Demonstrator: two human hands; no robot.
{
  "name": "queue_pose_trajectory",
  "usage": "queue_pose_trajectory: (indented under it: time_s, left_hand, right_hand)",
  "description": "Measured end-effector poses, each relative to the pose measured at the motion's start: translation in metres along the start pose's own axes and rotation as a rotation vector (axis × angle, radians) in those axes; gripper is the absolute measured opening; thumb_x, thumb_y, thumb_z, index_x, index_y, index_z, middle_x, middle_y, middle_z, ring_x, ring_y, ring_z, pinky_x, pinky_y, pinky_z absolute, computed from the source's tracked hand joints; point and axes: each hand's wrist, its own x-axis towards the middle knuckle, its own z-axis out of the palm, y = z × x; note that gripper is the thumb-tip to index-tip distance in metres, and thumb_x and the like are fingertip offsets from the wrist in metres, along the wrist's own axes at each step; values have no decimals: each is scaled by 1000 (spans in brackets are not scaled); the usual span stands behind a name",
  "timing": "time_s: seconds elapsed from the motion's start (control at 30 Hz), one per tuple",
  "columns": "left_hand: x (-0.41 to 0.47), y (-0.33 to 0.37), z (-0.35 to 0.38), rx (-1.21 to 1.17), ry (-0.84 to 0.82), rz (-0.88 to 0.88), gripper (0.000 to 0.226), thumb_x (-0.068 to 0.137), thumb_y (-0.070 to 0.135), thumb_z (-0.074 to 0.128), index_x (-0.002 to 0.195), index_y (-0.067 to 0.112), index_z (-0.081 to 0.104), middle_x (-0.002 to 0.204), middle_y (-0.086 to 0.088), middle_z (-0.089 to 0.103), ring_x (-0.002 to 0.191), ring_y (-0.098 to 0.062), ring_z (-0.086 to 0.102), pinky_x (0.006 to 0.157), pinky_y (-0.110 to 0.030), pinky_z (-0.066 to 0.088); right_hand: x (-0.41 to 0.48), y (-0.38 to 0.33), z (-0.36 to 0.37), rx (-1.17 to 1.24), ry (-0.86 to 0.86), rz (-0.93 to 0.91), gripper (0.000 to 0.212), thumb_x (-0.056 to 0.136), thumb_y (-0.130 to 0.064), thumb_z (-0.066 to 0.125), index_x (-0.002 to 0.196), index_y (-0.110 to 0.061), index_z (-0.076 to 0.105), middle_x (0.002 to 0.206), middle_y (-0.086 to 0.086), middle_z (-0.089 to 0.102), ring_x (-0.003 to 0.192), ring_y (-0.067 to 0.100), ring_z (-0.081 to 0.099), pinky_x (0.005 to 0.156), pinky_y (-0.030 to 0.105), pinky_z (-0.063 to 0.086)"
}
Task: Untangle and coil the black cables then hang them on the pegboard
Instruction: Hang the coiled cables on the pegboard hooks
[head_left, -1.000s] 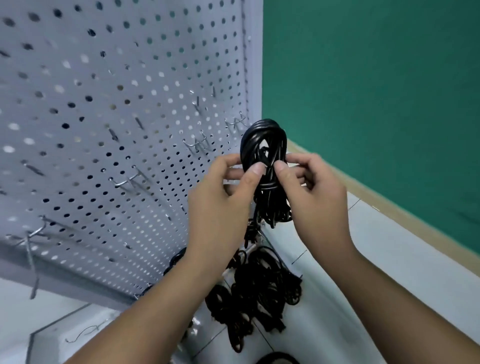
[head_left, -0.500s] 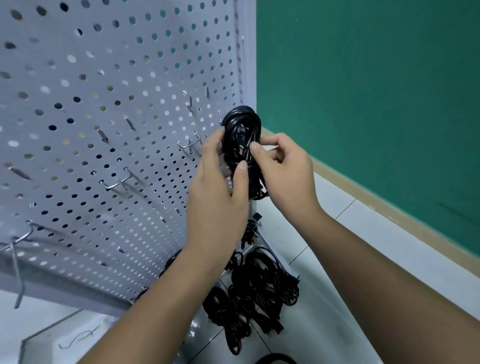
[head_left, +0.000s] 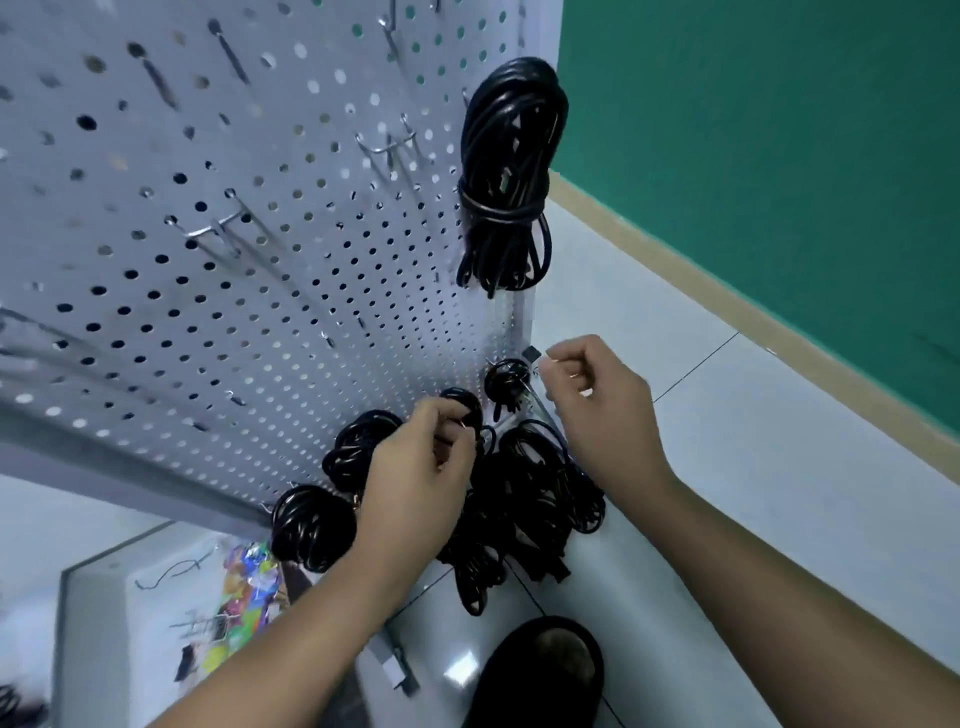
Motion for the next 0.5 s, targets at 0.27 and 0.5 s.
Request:
queue_pose_trajectory:
  time_s: [0.27, 0.5]
  left_hand:
    - [-30, -111, 38, 180, -172, -204, 12, 100, 17, 66, 99, 29, 64, 79, 12, 70, 71, -3, 66, 61, -19, 50]
    - [-38, -181, 83, 339, -429, -646, 33, 99, 39, 63, 116, 10, 63, 107, -9, 75, 103, -29, 70, 74, -31, 45]
  right_hand:
    - [-74, 112, 62, -317, -324, 146, 7, 103, -36, 68, 102, -29, 68, 90, -18, 70, 83, 1, 67, 80, 35, 60]
    - [-97, 160, 101, -426, -471, 232, 28, 105, -32, 67, 129, -18, 69, 113, -3, 75, 104, 16, 71, 93, 40, 59]
